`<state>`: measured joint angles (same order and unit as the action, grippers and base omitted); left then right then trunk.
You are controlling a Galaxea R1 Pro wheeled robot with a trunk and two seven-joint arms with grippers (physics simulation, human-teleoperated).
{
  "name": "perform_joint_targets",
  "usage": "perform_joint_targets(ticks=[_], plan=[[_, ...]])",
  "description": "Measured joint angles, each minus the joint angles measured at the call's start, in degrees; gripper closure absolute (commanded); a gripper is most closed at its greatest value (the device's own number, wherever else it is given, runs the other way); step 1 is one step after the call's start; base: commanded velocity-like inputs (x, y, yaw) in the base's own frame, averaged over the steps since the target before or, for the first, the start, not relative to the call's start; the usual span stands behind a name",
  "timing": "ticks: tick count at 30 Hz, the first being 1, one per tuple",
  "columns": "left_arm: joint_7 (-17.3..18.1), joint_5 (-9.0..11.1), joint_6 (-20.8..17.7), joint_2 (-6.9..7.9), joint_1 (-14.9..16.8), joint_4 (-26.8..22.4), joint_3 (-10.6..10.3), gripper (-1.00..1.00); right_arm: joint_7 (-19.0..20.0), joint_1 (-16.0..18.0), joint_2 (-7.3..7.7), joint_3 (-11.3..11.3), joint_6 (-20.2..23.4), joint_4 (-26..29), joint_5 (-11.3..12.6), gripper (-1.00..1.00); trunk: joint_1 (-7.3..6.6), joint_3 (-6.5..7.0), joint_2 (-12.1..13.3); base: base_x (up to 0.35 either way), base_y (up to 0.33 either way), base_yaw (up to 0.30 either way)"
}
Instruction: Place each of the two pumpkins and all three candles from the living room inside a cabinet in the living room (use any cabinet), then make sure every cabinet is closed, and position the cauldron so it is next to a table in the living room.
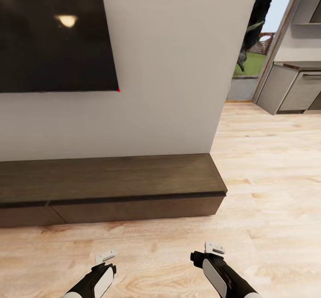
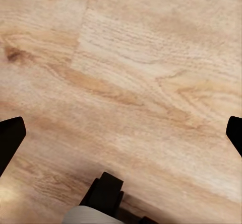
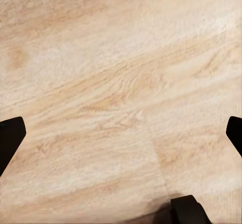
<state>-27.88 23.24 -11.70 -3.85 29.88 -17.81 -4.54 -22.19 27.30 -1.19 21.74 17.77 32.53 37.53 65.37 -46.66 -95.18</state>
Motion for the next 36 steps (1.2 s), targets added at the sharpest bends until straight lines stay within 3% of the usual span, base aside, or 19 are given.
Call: perform_joint_targets(ticks=[14, 36], plan=[[0.0, 0.0, 0.0, -0.08, 0.0, 0.0, 0.0, -1.0, 0.0, 0.0, -0.04, 0.0, 0.0, -0.1, 0.1, -1.0, -3.07, 2.51, 5.6, -0.095, 0.0, 0.021], [0.0, 0.1, 0.0, -0.14, 0.0, 0.0, 0.0, -1.0, 0.0, 0.0, -0.1, 0.0, -0.1, -2.1, -0.2, -1.0, -7.91, 6.46, 14.4, -0.001, 0.0, 0.272]])
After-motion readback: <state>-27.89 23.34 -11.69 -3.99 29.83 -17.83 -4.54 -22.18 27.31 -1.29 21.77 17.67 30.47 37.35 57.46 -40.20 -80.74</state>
